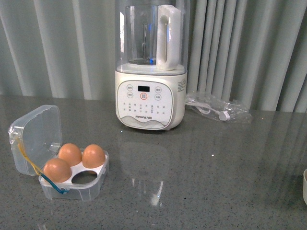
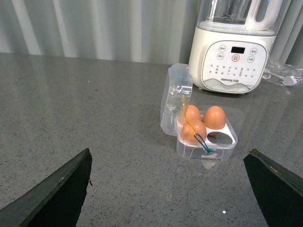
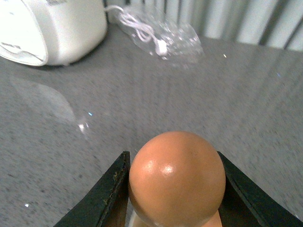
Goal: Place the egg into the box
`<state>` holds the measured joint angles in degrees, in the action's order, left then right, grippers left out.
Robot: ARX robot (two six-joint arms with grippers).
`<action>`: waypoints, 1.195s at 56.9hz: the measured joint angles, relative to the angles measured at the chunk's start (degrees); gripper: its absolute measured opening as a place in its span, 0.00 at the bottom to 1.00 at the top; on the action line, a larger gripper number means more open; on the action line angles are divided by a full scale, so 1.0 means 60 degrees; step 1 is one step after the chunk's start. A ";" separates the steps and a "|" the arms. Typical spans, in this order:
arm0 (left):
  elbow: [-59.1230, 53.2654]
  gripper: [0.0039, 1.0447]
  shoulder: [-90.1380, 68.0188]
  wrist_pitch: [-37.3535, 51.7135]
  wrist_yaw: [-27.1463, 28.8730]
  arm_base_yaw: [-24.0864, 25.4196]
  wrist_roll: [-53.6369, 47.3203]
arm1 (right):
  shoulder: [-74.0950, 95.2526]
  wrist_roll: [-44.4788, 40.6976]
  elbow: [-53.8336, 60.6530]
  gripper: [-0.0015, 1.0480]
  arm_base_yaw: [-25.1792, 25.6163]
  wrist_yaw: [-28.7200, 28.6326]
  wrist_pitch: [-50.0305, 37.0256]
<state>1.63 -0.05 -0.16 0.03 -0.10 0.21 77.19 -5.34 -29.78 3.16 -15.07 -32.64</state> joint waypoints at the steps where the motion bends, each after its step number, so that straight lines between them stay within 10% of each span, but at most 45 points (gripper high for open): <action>1: 0.0000 0.94 0.0000 0.0000 0.0000 0.0000 0.0000 | 0.0007 0.0015 -0.0025 0.41 -0.0098 0.0004 -0.0033; 33: 0.0000 0.94 0.0000 0.0000 0.0000 0.0000 0.0004 | 0.3038 0.0863 -0.2743 0.41 -0.4710 0.0226 -0.0514; 68: 0.0000 0.94 0.0000 0.0000 0.0000 0.0000 0.0000 | 0.4834 0.1698 -0.3952 0.41 -0.6594 0.0426 -0.0288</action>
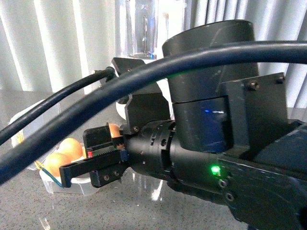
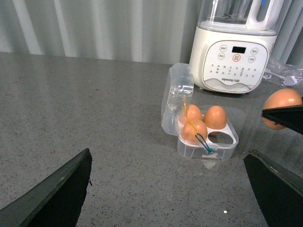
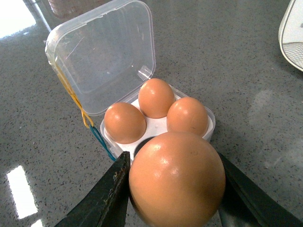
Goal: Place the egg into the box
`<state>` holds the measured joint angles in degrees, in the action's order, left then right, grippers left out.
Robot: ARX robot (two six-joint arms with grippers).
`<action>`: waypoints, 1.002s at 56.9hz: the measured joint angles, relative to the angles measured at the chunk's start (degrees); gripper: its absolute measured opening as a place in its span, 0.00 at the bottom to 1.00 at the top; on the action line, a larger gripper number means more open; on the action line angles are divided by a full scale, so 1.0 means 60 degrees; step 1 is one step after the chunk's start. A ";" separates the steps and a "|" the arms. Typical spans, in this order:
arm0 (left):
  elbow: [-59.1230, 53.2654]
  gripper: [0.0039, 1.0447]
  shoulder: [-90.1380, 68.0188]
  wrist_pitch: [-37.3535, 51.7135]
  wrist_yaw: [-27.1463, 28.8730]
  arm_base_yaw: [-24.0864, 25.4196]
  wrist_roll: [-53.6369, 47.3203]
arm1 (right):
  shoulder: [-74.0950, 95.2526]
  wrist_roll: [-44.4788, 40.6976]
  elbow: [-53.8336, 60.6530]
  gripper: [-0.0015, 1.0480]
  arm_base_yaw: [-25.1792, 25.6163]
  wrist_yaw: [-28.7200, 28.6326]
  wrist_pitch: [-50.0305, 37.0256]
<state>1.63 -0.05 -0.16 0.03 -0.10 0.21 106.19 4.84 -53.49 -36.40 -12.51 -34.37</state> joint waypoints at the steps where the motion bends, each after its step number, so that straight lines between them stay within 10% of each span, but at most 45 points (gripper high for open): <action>1: 0.0000 0.94 0.0000 0.0000 0.0000 0.0000 0.0000 | 0.0033 0.0007 -0.0044 0.41 -0.0015 0.0011 0.0015; 57: 0.0000 0.94 0.0000 0.0000 0.0004 0.0000 0.0000 | 0.1450 0.0251 -0.1690 0.41 -0.0470 0.0532 0.0415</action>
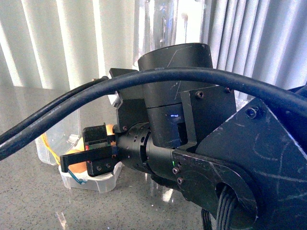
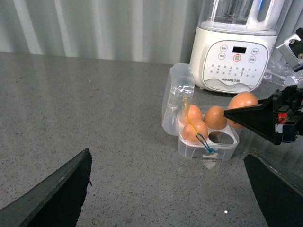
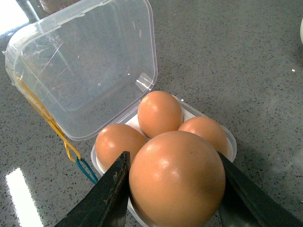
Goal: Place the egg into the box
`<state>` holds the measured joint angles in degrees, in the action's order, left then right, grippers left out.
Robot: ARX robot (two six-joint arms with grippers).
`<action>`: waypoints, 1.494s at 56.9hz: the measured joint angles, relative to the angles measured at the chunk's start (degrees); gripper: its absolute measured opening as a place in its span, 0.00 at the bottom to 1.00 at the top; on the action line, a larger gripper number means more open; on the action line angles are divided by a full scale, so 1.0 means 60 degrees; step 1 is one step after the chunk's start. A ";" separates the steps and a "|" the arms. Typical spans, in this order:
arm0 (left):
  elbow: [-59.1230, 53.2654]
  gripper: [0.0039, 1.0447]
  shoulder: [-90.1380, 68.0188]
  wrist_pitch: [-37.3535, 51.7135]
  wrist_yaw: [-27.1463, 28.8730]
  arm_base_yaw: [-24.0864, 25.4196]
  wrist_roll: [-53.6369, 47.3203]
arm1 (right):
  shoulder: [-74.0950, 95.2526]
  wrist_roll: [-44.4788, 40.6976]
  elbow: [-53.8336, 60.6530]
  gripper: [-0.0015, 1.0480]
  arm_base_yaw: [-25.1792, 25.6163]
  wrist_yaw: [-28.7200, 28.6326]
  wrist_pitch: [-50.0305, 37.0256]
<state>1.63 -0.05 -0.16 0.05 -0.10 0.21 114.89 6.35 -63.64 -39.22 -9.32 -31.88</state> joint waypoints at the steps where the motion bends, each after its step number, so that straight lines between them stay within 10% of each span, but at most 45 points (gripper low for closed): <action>1: 0.0000 0.94 0.0000 0.0000 -0.0004 0.0000 0.0000 | 0.0000 -0.0018 -0.0022 0.41 0.0000 0.0004 0.0007; 25: 0.0000 0.94 0.0000 0.0000 -0.0004 0.0000 0.0000 | 0.0131 -0.0087 -0.0284 0.41 -0.0015 -0.0036 0.0237; 46: 0.0000 0.94 0.0000 0.0000 -0.0004 0.0000 0.0000 | 0.0029 -0.0109 -0.0091 0.93 0.0051 -0.0186 0.0127; 61: 0.0000 0.94 0.0000 0.0000 -0.0004 0.0000 0.0000 | -0.0965 0.0015 0.0645 0.93 0.0514 -0.0168 -0.0106; 85: 0.0000 0.94 0.0000 0.0000 -0.0004 0.0000 0.0000 | -0.5472 0.0656 0.4670 0.93 0.5096 -0.0273 -0.0302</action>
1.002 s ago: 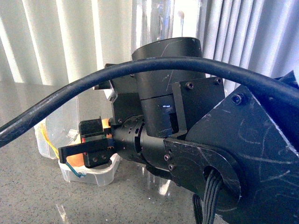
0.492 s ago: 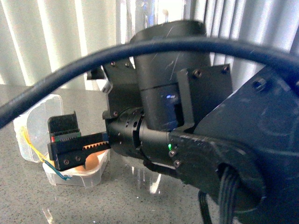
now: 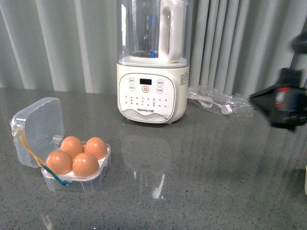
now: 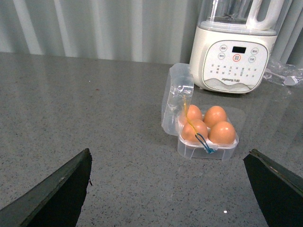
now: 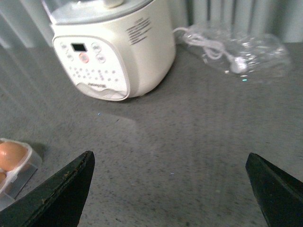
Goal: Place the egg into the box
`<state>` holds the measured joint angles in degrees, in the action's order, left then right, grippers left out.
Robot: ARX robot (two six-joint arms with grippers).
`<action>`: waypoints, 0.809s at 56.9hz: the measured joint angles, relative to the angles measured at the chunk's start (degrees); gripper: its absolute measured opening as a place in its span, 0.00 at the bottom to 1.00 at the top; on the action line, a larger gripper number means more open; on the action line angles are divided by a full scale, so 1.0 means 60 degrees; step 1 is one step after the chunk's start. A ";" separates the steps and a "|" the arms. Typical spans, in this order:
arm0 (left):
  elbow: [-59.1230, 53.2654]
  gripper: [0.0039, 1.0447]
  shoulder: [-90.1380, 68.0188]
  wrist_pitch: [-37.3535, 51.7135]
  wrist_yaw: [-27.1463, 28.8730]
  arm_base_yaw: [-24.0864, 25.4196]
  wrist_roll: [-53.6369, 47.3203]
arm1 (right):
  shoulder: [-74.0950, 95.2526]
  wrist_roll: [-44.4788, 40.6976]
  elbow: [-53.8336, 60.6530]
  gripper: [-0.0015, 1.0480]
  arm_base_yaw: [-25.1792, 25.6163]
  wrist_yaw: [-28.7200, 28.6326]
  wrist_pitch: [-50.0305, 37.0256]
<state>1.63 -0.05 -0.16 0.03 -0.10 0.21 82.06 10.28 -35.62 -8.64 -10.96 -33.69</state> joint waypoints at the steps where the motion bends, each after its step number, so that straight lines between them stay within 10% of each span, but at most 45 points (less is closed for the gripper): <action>1: 0.0000 0.94 0.0000 0.0000 0.0000 0.0000 0.0004 | -0.0251 0.0069 0.0164 0.93 0.0255 -0.0138 -0.0004; 20: 0.0000 0.94 0.0000 0.0000 0.0000 0.0000 0.0000 | -0.3759 0.0812 0.1938 0.93 0.3628 -0.1810 0.0248; 26: 0.0000 0.94 0.0000 0.0000 0.0000 0.0000 0.0000 | -0.4437 -0.0772 0.2677 0.72 0.3311 0.0015 -0.0419; 46: 0.0000 0.94 0.0000 0.0000 0.0000 0.0000 0.0000 | -0.6138 -0.1650 0.4386 0.14 0.2481 0.0841 -0.0310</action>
<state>1.63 -0.05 -0.16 0.03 -0.10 0.21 45.23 0.38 -9.30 6.24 -5.91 -35.55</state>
